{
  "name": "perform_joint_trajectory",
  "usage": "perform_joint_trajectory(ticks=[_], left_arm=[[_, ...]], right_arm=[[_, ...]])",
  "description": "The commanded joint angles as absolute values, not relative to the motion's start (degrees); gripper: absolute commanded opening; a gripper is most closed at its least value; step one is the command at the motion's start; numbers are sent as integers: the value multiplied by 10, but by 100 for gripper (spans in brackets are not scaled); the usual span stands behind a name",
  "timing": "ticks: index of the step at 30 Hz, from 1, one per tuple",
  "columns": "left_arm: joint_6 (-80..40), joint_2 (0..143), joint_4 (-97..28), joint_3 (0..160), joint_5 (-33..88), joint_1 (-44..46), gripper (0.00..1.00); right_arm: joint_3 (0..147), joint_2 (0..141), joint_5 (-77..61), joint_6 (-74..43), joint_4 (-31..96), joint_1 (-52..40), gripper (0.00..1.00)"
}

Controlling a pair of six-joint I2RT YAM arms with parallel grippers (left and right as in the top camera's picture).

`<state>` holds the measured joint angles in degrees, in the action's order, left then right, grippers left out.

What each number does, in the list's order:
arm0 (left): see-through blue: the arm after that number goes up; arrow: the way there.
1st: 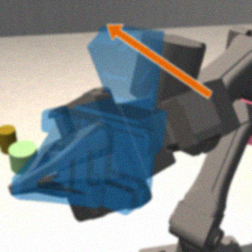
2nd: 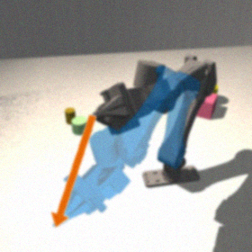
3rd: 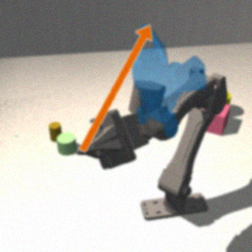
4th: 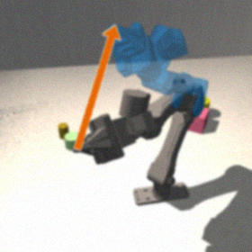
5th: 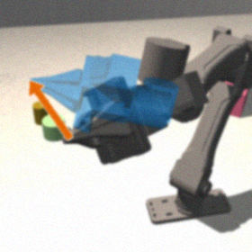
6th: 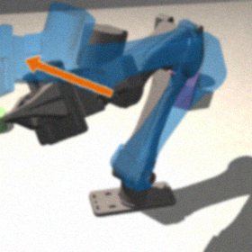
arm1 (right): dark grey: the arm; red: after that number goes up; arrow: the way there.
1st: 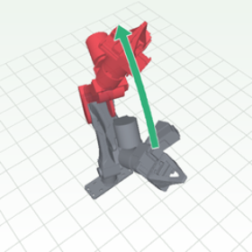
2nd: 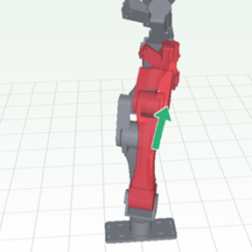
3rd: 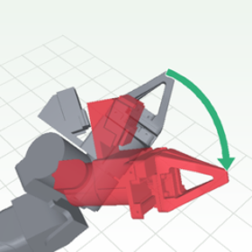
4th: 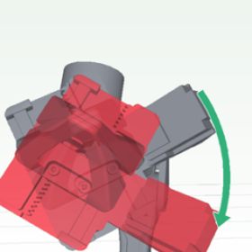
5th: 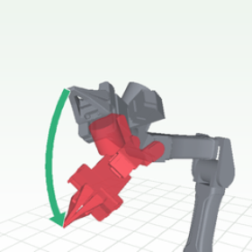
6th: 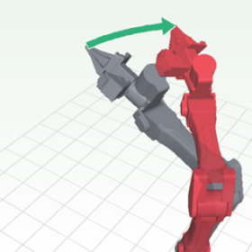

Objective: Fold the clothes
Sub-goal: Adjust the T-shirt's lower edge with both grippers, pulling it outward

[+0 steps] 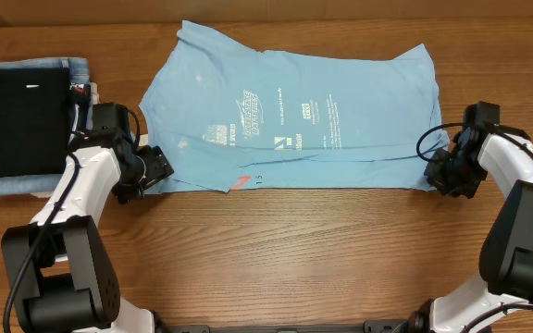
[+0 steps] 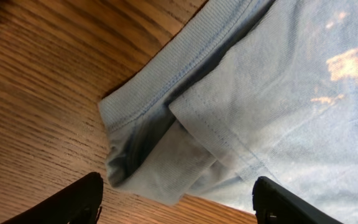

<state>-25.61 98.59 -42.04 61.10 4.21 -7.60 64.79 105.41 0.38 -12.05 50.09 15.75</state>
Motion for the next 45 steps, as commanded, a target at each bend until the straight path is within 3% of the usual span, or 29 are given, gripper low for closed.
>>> perform_joint_trajectory(ticks=[1, 9, 13, 15, 18, 21, 24, 26, 34, 45], left_arm=[[-258, 992, -415, 604, 38, -74, 80], [-258, 1016, -416, 604, 39, -74, 68], [-258, 1038, -416, 604, 38, -74, 57], [-258, 1051, -417, 604, 39, -74, 42], [-258, 1061, -420, 604, 36, -75, 5], [-263, 1060, -434, 605, 3, -76, 4], [-282, 1060, -465, 605, -53, -83, 4], [-290, 1060, -495, 605, -80, -95, 4], [-283, 1060, -597, 605, -75, -135, 4], [-266, 1060, -580, 612, -61, -135, 4]], right_arm=[[644, 1056, 3, -123, 498, 159, 19], [644, 1056, 3, -122, 502, 159, 19], [644, 1056, 4, -122, 502, 159, 19], [644, 1056, 4, -122, 502, 159, 19], [644, 1056, 4, -122, 504, 159, 19], [644, 1056, 4, -122, 514, 159, 18], [644, 1056, 6, -131, 541, 159, 6], [644, 1056, 31, -176, 566, 159, 4], [644, 1056, 53, -228, 635, 159, 4], [644, 1042, 51, -228, 645, 159, 4]])
